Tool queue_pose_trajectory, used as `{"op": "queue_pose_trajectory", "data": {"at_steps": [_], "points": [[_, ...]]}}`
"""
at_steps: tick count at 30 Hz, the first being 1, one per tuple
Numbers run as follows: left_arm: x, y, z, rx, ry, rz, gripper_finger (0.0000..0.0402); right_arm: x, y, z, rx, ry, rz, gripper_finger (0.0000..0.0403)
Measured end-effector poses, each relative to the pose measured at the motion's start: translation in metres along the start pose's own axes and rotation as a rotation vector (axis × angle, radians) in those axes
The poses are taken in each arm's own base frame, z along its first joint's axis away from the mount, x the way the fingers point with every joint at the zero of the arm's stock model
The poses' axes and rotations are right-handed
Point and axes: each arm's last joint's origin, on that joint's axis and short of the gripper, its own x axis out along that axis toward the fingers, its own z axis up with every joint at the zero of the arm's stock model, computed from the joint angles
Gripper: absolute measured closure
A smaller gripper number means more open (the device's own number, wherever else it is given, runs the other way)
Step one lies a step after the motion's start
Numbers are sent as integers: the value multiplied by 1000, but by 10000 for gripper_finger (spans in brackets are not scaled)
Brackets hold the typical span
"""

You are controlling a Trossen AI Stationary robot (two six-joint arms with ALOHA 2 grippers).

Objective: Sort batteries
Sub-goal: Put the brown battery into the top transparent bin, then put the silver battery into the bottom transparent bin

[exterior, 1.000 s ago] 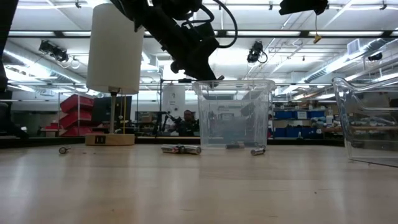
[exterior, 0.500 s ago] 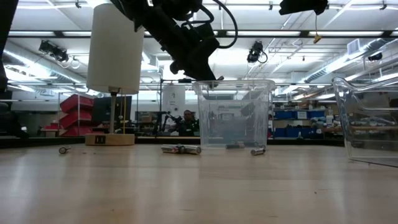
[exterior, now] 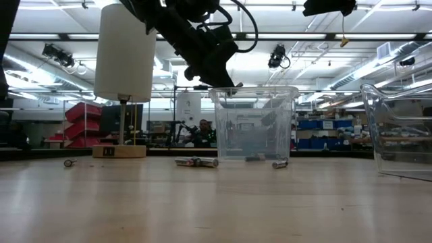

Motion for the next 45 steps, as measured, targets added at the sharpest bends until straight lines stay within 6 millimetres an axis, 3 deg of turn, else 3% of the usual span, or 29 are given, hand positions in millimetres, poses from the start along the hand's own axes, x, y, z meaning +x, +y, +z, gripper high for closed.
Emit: {"op": "queue_pose_trajectory", "data": {"at_steps": [7, 17, 33, 40, 45], "points": [[0, 0, 0, 0, 0, 0, 388, 0, 0, 0, 0, 0, 0, 288], [0, 0, 0, -1, -1, 0, 329, 0, 0, 0, 0, 0, 0, 288], [-2, -3, 3, -8, -34, -7, 324, 0, 0, 0, 0, 0, 0, 288], [-33, -16, 32, 61, -221, -15, 323, 0, 0, 0, 0, 0, 0, 288], [-66, -25, 39, 122, -252, 28, 323, 0, 0, 0, 1, -1, 0, 288]]}}
